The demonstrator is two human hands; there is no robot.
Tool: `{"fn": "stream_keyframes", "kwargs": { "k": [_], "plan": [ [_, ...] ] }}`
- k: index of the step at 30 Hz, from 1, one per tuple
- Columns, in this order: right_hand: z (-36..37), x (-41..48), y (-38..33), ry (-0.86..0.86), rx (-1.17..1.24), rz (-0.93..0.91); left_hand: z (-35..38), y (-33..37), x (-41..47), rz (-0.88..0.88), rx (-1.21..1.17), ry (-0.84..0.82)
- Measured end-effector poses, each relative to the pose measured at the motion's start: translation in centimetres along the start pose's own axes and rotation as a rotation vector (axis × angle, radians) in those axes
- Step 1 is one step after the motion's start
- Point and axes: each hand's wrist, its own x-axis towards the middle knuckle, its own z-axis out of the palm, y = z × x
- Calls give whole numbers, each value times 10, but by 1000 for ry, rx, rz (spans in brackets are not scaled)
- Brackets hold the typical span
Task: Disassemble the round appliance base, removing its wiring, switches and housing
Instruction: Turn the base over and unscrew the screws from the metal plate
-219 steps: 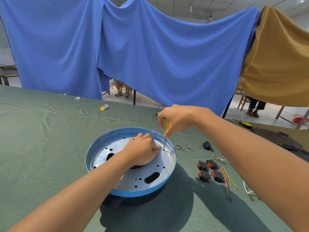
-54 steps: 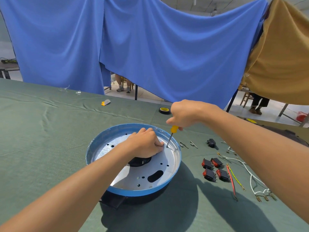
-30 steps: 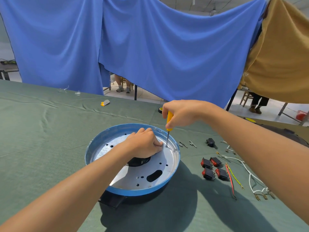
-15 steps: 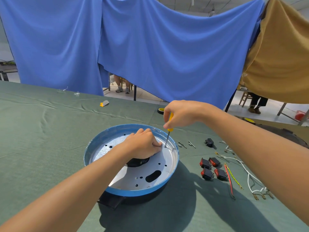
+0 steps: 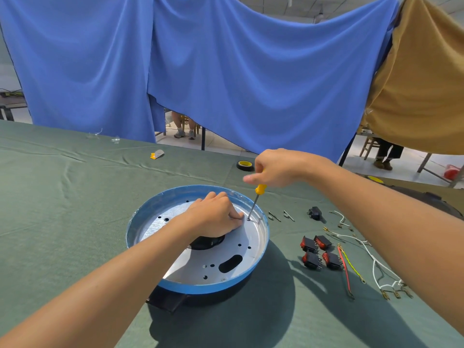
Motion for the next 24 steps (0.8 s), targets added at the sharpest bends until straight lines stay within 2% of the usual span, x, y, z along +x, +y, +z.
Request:
{"fn": "stream_keyframes", "kwargs": {
  "k": [3,7,12,17,24],
  "plan": [
    [6,1,1,80,-10,71,0,0,0,0,5,-2],
    [7,0,-2,66,118,13,0,1,1,-2,-3,1],
    [-2,-1,-7,-21,56,-50,1,0,0,-9,-11,8],
    [3,1,-5,69,-4,50,2,-1,0,-5,-15,11],
    [-3,-6,-10,-13,80,-81,2,-2,2,1,0,10]
  ]
}}
